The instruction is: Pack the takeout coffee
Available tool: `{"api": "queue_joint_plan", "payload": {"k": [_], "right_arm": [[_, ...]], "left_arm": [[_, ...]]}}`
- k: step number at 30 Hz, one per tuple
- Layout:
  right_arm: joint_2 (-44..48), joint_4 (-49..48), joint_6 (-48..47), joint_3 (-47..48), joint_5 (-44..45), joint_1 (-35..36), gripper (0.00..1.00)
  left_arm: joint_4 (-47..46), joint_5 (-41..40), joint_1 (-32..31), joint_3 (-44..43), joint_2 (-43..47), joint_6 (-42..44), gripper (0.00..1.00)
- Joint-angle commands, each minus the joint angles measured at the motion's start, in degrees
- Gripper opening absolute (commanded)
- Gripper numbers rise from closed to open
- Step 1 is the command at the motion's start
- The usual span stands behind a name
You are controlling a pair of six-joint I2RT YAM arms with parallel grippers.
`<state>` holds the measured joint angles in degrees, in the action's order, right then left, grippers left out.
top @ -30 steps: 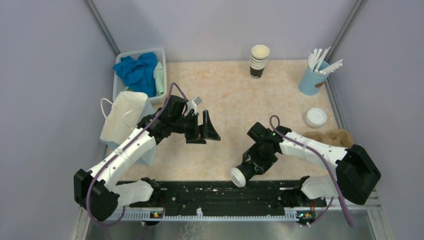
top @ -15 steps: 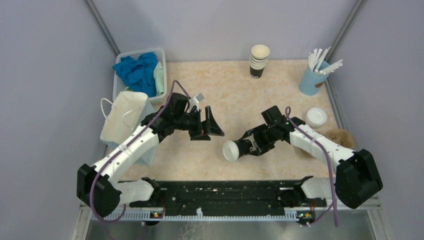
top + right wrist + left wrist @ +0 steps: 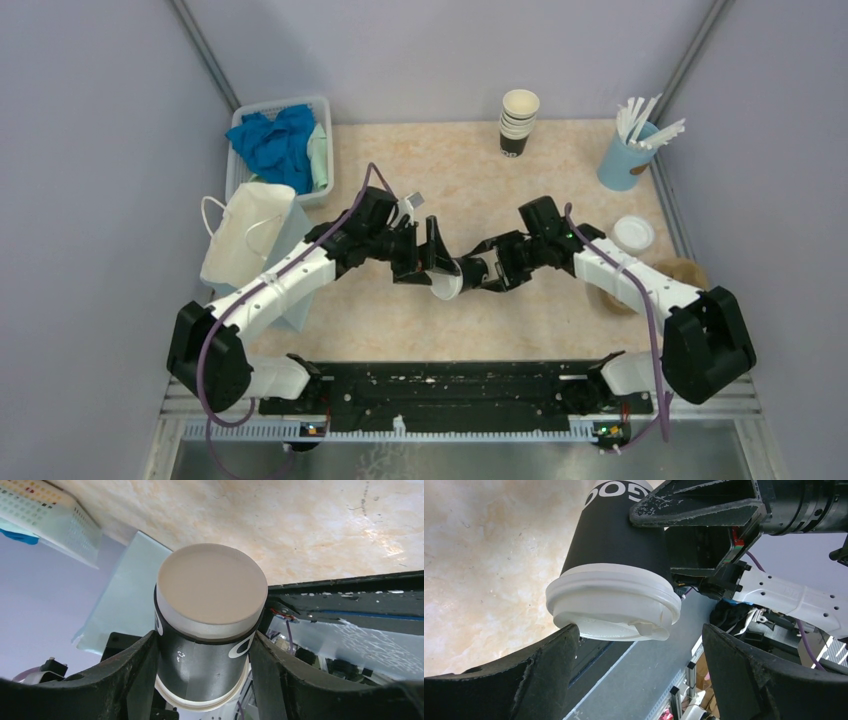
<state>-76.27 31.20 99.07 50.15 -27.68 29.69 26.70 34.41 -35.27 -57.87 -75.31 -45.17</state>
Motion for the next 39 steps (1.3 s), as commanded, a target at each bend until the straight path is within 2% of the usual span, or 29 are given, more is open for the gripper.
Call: {"api": "queue_joint_plan", "payload": {"k": [1,14,23,39], "right_arm": [[-1.4,-2.7,1.5,3.1,-3.0,-0.9,0.47],[-1.1,-4.7,2.3,2.0,-5.5,-3.2,0.47],[-1.2,-5.3,2.2,1.4,-6.7,-3.2,0.48],[-2.0,-5.5,1.9,2.2,-7.5,-3.2,0.48]], "left_arm": [[-5.0,0.8,-0.2,-1.9,-0.3,-1.1,0.98],[-2.6,-5.5,-0.2,-1.8,3.0,-2.3,0.98],[-2.5,-7.7,-0.1,-3.7,0.9,-1.6,0.98],[-0.1,-10.6,-0.1,-3.0,3.5,-1.7,0.98]]}}
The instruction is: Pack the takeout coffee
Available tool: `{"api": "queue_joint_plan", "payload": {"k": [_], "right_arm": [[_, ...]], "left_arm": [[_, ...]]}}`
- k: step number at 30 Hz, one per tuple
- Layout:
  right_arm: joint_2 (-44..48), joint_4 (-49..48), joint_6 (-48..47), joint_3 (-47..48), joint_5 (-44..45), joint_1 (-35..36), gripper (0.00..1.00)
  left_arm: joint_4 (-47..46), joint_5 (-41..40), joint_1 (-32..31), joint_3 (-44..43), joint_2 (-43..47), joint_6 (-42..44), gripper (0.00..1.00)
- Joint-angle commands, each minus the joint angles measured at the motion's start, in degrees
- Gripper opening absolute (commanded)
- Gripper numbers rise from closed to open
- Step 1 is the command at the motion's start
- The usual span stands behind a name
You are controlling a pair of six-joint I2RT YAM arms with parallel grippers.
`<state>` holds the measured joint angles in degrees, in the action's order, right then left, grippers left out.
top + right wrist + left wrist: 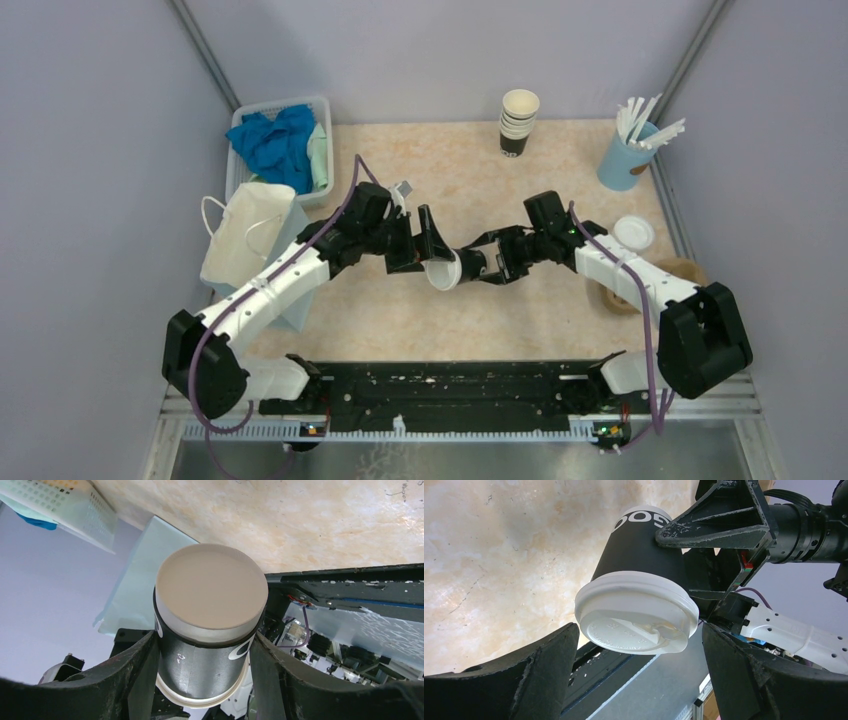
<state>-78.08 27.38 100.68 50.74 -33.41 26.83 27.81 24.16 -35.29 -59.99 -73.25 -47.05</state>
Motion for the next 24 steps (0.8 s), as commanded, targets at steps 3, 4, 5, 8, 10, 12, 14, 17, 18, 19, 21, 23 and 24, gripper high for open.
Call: {"api": "queue_joint_plan", "payload": {"k": [3,4,5,8,10,12,14,17,18,19,21,23,24], "right_arm": [[-0.3,-1.6,0.2,1.7,-1.7,-0.4,0.48],[-0.4,-1.6,0.2,1.7,-1.8,-0.4,0.48],[-0.3,-1.7,0.2,1.7,-2.0,-0.4,0.48],[-0.2,-1.9,0.4,1.4,-2.0,-0.4,0.48],[-0.2,-2.4,0.8,1.2,-2.2,-0.4,0.48],[-0.1,-3.1,1.1,0.9,-2.5,-0.4,0.48],[-0.1,-3.5,1.5,0.5,-2.7,-0.4,0.48],[0.0,-4.5,2.3,-0.2,-3.2,-0.4,0.48],[0.0,-4.7,2.5,-0.3,-3.3,-0.4,0.48],[0.0,-5.0,2.6,-0.5,-3.4,-0.4,0.48],[0.0,-5.1,2.7,-0.5,-3.5,-0.4,0.48],[0.1,-5.2,2.8,-0.7,-3.5,-0.4,0.48],[0.1,-5.3,2.9,-0.9,-3.5,-0.4,0.48]], "left_arm": [[-2.9,1.6,0.0,-0.3,0.7,-0.6,0.99],[-2.9,1.7,-0.1,-0.4,0.5,-0.7,0.98],[-2.5,1.6,-0.1,-0.5,0.1,-0.7,0.98],[-2.6,1.7,-0.1,-0.5,-0.1,-0.4,0.98],[-2.5,2.0,-0.1,-0.5,-0.2,-0.3,0.98],[-2.6,2.3,-0.1,-0.1,-0.3,-0.5,0.98],[-3.8,3.3,-0.1,0.4,-0.3,-0.9,0.98],[-5.0,3.9,-0.1,1.0,-0.4,-1.4,0.98],[-4.9,3.7,-0.1,1.0,-0.4,-1.3,0.98],[-4.8,3.6,-0.1,1.0,-0.4,-1.2,0.98],[-4.1,3.0,-0.1,1.0,0.0,-0.9,0.98],[-4.2,2.5,-0.1,1.2,1.1,-0.4,0.98],[-4.5,2.2,-0.1,1.5,1.7,-0.3,0.98]]}}
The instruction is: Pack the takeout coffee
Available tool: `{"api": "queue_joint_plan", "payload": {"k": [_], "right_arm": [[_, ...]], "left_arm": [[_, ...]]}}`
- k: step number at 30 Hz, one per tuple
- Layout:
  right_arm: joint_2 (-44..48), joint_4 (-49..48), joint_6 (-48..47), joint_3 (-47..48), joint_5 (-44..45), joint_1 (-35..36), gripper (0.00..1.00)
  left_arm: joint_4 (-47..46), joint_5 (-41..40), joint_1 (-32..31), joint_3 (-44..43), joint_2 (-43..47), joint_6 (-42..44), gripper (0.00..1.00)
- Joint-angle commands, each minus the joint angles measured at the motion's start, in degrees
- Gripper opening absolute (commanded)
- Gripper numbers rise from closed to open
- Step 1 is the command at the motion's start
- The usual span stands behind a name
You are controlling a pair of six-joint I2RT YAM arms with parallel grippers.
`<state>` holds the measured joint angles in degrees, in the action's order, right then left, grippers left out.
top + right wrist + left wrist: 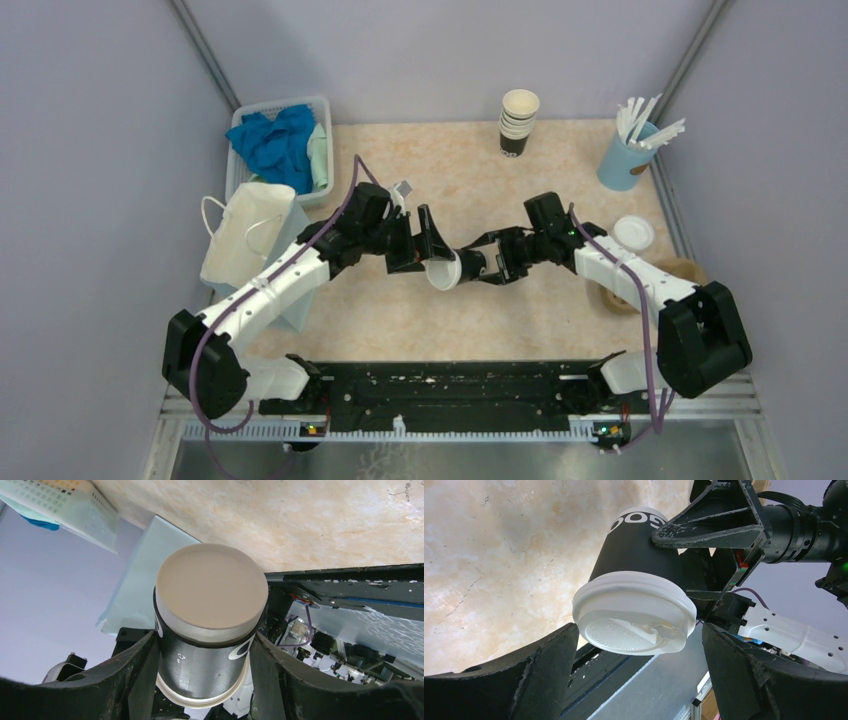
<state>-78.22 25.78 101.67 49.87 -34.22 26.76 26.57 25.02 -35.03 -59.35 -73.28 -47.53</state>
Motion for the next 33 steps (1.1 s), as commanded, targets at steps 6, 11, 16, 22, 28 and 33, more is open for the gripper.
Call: {"api": "queue_joint_plan", "payload": {"k": [6,11,16,22,28,33], "right_arm": [[0.5,-4.5,2.5,-0.6,-2.9,-0.3,0.48],[0.4,-5.1,2.9,-0.6,-2.9,-0.3,0.48],[0.4,-5.0,3.0,-0.4,-3.1,-0.3,0.48],[0.5,-5.2,3.3,-0.6,-3.1,-0.4,0.52],[0.4,-5.6,3.1,-0.5,-2.7,-0.3,0.59],[-0.1,-1.2,-2.6,0.9,0.1,-0.4,0.75]], "left_arm": [[-3.7,0.6,-0.3,2.6,3.0,-0.1,0.98],[-4.1,1.0,-0.3,2.6,3.1,-0.2,0.98],[-6.2,2.5,-0.4,2.3,1.7,-1.3,0.96],[-5.0,0.9,-0.4,-0.1,0.4,-0.6,0.86],[-3.5,-1.4,-0.4,-2.3,-0.4,0.2,0.77],[1.0,-5.0,-0.4,-5.4,-1.6,2.1,0.77]]}}
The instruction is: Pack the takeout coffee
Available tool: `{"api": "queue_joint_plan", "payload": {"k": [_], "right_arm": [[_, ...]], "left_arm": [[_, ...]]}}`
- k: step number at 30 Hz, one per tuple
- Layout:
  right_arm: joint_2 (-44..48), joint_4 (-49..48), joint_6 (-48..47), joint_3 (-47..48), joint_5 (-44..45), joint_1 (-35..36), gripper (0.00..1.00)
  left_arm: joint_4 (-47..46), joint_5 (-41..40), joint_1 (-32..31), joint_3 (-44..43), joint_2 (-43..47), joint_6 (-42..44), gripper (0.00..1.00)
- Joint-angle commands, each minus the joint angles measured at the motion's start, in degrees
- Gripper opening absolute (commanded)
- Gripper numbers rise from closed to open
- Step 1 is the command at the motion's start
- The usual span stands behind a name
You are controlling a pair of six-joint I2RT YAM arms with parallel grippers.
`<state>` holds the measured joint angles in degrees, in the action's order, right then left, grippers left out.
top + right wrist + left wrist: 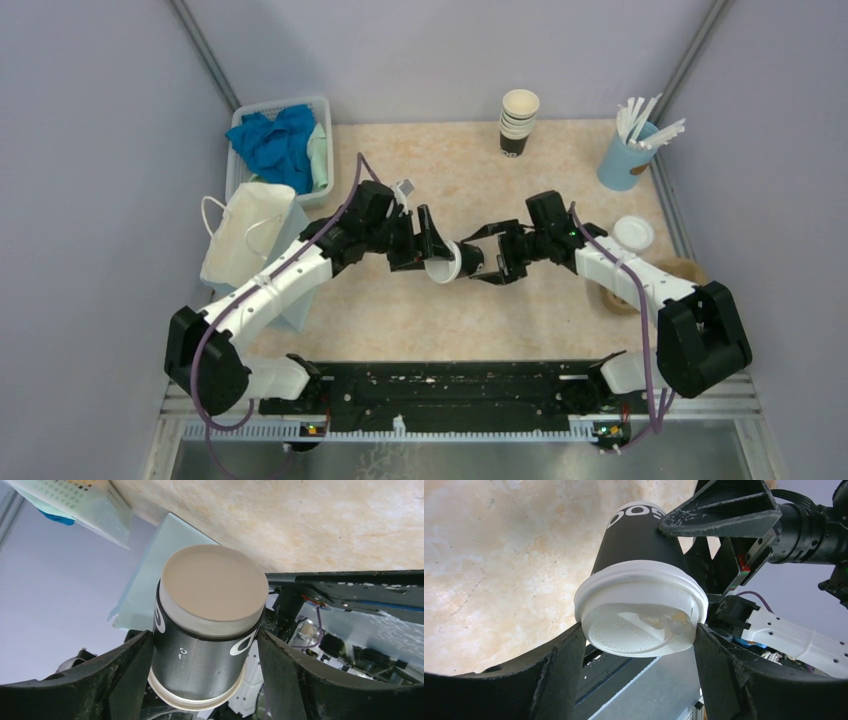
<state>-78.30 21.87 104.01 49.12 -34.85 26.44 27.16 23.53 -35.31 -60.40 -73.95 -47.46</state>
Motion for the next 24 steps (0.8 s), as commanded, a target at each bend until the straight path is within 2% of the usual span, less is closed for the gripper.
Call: {"api": "queue_joint_plan", "payload": {"k": [1,6,8,11,14,17,24], "right_arm": [[-0.2,5.2,-7.6,2.4,1.9,-0.1,0.78],[-1.1,18.0,-26.5,6.6,11.3,-2.6,0.98],[-1.3,22.4,-38.7,9.5,17.0,-5.2,0.99],[-0.7,30.3,-59.5,15.2,30.7,-6.7,0.99],[3.3,31.6,-72.3,16.5,37.5,-6.8,0.99],[8.5,30.9,-79.3,14.9,35.5,-6.8,0.99],[15.7,32.4,-80.7,9.1,32.7,-6.7,0.99]], "left_arm": [[1.6,-4.1,-0.2,-5.0,-1.3,2.5,0.77],[9.8,-9.3,-1.3,-10.3,-3.9,6.9,0.76],[14.7,-13.0,-3.0,-14.0,-6.5,9.4,0.75],[20.7,-19.3,-6.8,-20.0,-10.2,12.3,0.75],[24.1,-22.2,-10.2,-23.6,-14.1,14.2,0.75],[28.2,-25.7,-13.4,-28.6,-19.7,16.6,0.76],[37.3,-31.0,-17.6,-41.3,-31.1,21.2,0.77]]}}
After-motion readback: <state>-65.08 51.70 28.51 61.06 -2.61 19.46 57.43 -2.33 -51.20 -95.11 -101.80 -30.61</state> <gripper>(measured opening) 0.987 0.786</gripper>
